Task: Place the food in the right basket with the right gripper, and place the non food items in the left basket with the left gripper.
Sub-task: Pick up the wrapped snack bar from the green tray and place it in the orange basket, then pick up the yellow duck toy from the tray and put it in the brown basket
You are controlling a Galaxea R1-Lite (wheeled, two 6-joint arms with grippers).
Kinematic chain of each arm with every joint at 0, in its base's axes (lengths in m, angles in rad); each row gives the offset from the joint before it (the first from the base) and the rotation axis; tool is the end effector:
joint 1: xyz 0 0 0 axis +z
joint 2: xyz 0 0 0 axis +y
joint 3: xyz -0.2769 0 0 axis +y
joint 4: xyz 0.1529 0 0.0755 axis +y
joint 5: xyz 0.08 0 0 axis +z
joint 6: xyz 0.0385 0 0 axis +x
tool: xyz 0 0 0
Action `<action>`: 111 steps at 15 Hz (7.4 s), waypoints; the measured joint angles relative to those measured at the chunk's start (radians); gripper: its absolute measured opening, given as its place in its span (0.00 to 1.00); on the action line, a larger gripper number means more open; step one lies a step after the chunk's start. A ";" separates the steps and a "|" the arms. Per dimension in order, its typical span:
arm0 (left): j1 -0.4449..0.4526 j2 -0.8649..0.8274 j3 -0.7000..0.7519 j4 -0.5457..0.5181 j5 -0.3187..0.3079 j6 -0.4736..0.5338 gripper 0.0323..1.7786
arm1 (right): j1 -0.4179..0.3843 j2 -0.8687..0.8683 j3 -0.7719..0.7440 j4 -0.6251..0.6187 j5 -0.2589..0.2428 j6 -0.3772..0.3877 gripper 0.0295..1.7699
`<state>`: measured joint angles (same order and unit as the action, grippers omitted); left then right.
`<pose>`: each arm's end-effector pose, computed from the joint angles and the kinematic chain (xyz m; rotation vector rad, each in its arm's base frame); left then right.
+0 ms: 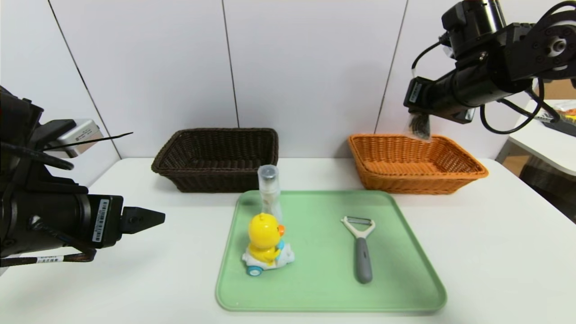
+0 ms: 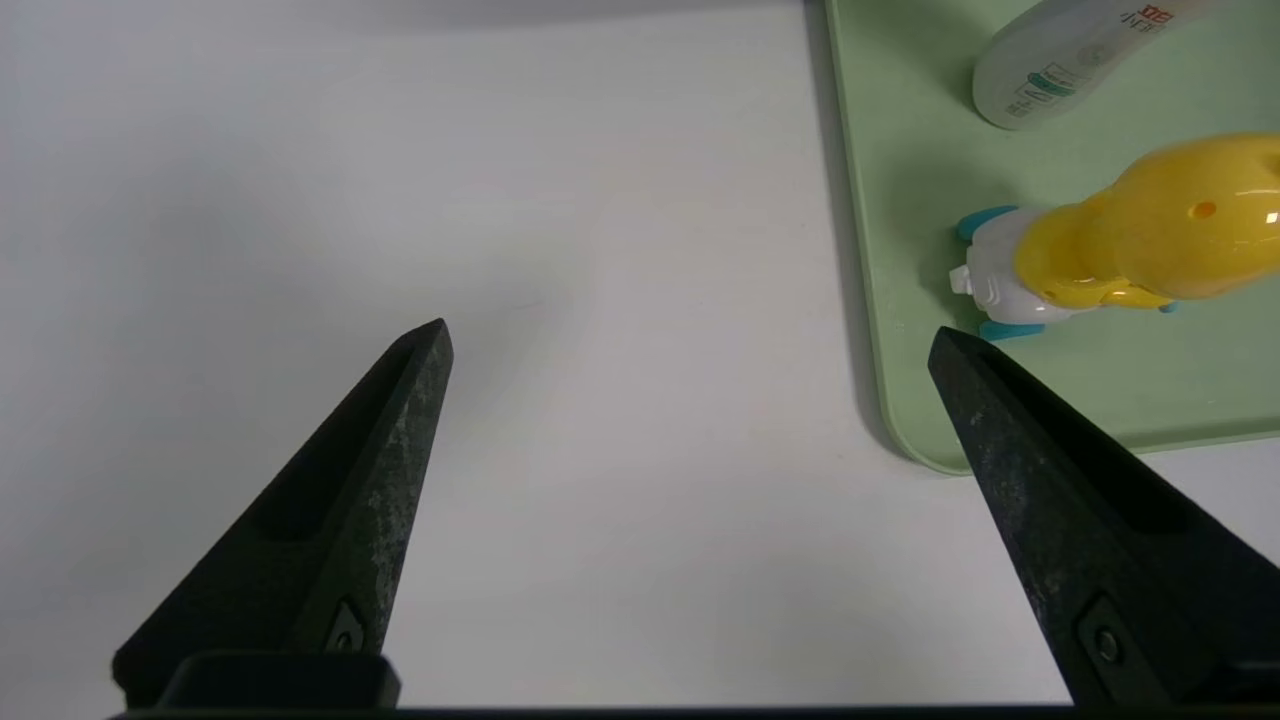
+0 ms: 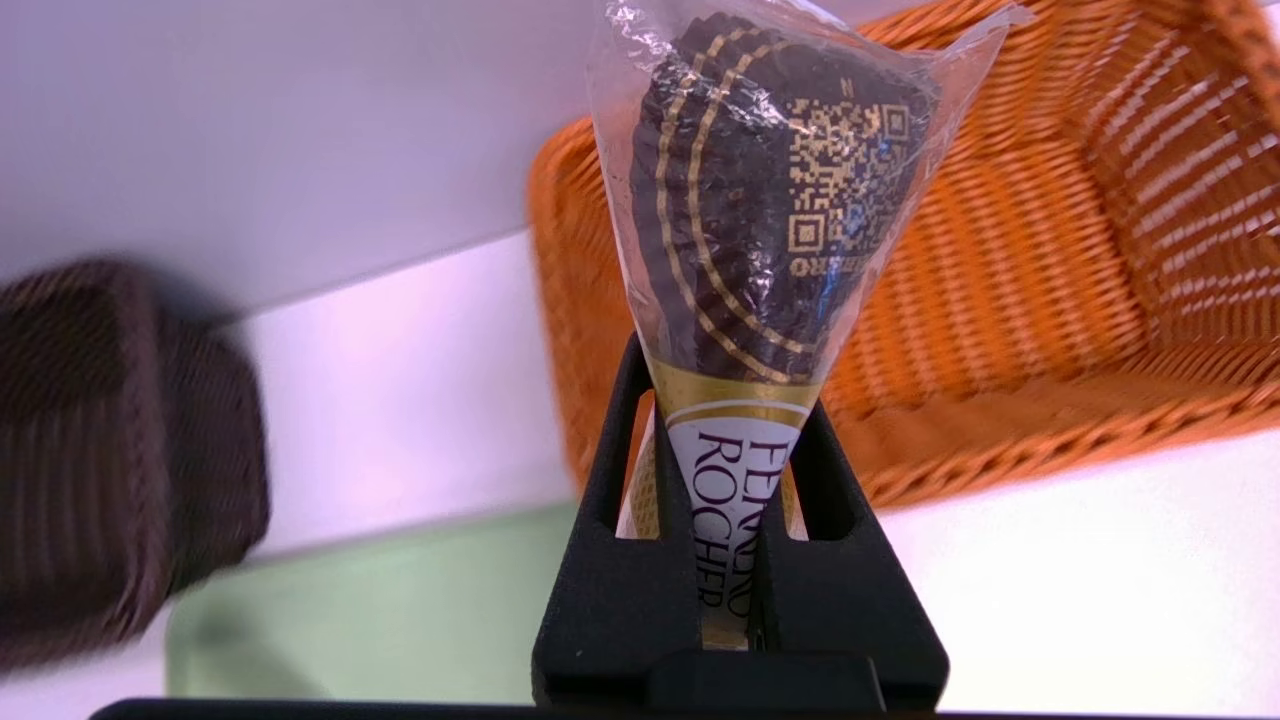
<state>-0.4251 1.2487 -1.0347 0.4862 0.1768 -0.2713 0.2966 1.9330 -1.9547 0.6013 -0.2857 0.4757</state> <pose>0.1558 -0.0631 0.2280 -0.0517 0.6952 -0.1449 0.3352 0.0911 0.2737 0.2970 0.5435 -0.1208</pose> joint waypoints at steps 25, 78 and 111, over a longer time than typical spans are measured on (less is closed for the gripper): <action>0.001 0.027 0.000 -0.127 -0.007 0.005 0.95 | -0.172 0.291 0.000 -0.154 -0.011 0.090 0.34; 0.036 0.459 0.597 -1.297 -0.876 0.456 0.95 | -0.223 -0.316 0.011 -0.094 0.223 -0.320 0.96; -0.016 0.643 0.539 -1.440 -0.907 0.479 0.95 | -0.230 -0.314 0.031 -0.084 0.239 -0.320 0.96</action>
<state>-0.4415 1.8919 -0.4960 -0.9543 -0.7306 0.2072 0.0668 1.6194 -1.9238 0.5174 -0.0466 0.1557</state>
